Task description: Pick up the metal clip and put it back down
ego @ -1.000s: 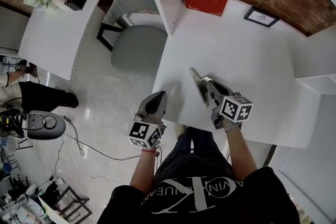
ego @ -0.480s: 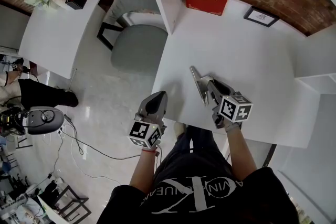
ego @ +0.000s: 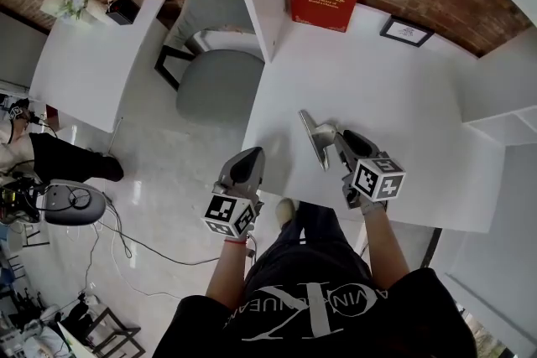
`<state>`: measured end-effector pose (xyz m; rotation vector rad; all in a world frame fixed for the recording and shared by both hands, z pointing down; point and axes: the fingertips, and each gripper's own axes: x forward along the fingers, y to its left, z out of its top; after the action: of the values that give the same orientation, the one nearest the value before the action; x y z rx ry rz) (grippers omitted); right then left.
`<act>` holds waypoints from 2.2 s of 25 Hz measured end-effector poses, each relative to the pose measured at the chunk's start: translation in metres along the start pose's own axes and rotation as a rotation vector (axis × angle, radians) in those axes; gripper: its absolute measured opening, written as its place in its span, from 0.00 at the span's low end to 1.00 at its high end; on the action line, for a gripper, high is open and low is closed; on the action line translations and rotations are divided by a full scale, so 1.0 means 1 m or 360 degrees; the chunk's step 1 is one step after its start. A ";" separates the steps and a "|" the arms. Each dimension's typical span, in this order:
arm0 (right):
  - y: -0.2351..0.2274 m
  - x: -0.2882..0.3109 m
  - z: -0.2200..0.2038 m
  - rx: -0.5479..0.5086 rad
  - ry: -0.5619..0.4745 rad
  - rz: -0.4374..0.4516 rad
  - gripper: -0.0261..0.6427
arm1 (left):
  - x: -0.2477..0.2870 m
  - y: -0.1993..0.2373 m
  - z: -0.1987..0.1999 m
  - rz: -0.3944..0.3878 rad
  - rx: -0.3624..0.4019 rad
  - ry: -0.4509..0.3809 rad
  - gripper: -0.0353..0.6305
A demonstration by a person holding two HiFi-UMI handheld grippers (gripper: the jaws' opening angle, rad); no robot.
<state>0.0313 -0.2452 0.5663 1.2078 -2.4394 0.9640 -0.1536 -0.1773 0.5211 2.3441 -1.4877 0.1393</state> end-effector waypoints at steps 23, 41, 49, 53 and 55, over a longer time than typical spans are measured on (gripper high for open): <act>0.025 -0.097 0.074 -0.0383 -0.0396 -0.0141 0.07 | 0.012 -0.023 0.075 -0.0177 0.0111 -0.0235 0.06; 0.053 -0.129 0.123 -0.0567 -0.0648 -0.0142 0.06 | 0.006 -0.024 0.123 -0.0177 0.0162 -0.0420 0.06; 0.060 -0.135 0.134 -0.0600 -0.0697 -0.0151 0.06 | 0.005 -0.019 0.132 -0.0174 0.0160 -0.0457 0.06; 0.057 -0.138 0.136 -0.0599 -0.0715 -0.0167 0.06 | 0.008 -0.018 0.132 -0.0174 0.0157 -0.0455 0.06; 0.057 -0.139 0.136 -0.0599 -0.0719 -0.0175 0.06 | 0.008 -0.019 0.131 -0.0179 0.0156 -0.0452 0.06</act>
<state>0.0825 -0.2250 0.3711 1.5175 -2.6767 0.1912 -0.1472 -0.2232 0.3965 2.6067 -1.4976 -0.1596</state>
